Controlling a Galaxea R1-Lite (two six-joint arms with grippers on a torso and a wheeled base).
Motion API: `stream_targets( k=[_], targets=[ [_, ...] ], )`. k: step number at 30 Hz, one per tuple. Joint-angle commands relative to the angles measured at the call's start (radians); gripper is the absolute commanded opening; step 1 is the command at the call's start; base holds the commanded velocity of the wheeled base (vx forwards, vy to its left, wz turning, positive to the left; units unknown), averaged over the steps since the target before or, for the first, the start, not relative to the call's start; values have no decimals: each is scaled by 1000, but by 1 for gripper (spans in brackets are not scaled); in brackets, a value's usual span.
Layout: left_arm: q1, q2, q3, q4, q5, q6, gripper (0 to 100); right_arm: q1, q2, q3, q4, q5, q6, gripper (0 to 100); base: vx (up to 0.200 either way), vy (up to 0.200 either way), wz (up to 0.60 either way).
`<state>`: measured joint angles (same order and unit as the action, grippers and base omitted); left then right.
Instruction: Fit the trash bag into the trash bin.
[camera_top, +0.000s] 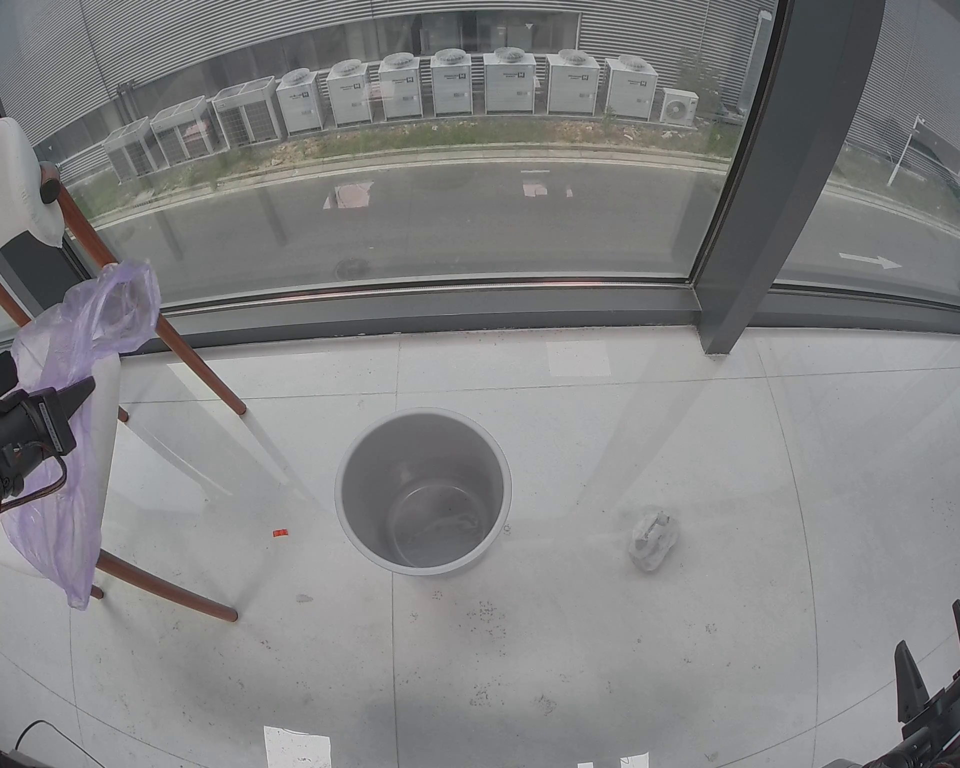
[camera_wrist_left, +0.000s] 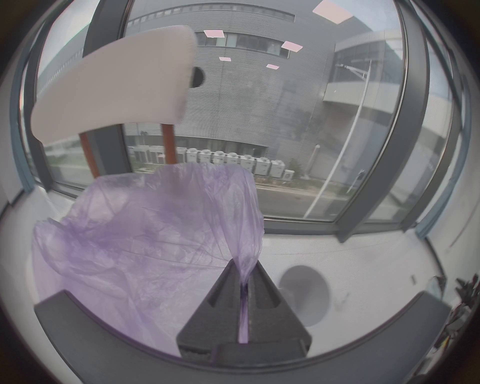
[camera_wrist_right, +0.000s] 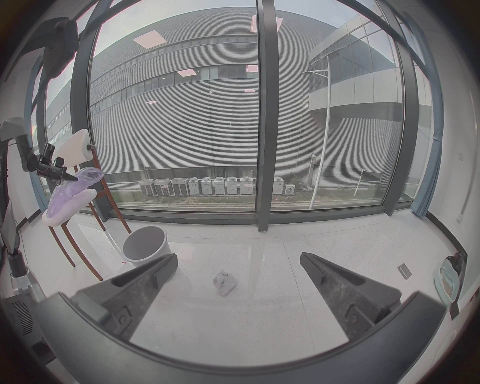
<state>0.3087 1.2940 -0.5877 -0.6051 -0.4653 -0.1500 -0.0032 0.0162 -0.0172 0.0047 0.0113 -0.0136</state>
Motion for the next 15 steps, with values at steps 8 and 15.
stream_targets(
  k=[8,15],
  targets=[
    [-448,-45,0,-7,-67,-92,0,0,-2,17,0,-1,1,100,0,0,0],
    [-589,73,-31,-8,-240,-92,0,0,-2,17,0,-2,9,100,0,0,0]
  ],
)
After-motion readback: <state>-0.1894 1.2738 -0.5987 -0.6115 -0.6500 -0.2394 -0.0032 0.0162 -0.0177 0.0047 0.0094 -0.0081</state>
